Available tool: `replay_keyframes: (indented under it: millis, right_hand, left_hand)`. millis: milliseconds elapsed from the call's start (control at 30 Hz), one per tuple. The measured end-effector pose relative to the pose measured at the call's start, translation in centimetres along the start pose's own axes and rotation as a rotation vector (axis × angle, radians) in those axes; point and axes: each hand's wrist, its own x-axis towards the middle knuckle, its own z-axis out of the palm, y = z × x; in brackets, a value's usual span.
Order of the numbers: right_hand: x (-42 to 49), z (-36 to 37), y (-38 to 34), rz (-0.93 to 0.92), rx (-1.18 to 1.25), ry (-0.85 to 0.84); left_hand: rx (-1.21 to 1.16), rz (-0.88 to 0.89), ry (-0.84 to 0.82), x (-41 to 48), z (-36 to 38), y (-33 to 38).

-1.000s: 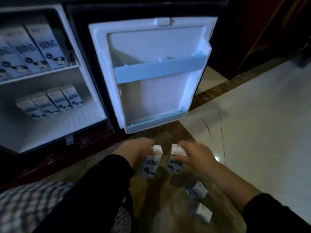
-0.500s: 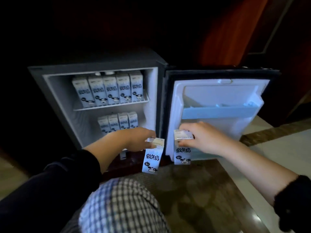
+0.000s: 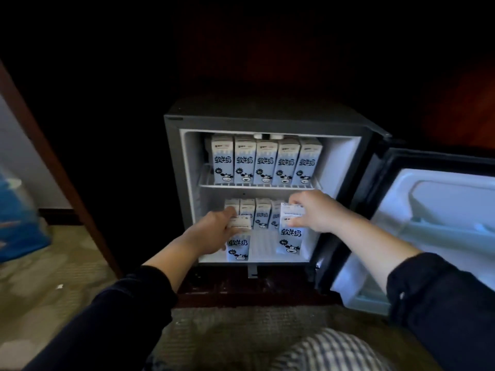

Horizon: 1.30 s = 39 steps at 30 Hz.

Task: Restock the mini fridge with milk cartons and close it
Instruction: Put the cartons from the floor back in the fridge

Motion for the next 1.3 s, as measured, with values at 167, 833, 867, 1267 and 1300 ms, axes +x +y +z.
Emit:
replay_keyframes:
  millis: [167,833,867,1267,1300]
  right_hand:
    - [4.8,4.1,-1.4,0.102,0.018,-0.017]
    - [15.1,15.6,-0.5,0.026,-0.094,-0.029]
    - [15.3,15.8,-0.2,0.034,-0.069,-0.027]
    - [15.8,19.5,1.4,0.255,0.333,0.006]
    - [15.9,19.8,1.4,0.257,0.328,0.014]
  left_hand:
    - [-0.023,-0.126,0.056,3.0,1.0,-3.3]
    - [0.034,-0.139,0.022,12.5,6.7,-10.8]
    - [0.031,-0.136,0.029,12.8,7.0,-11.0]
    - [-0.139,-0.230,0.036,13.8,9.9,-10.9]
    - [-0.154,-0.239,0.028,13.8,10.1,-10.8]
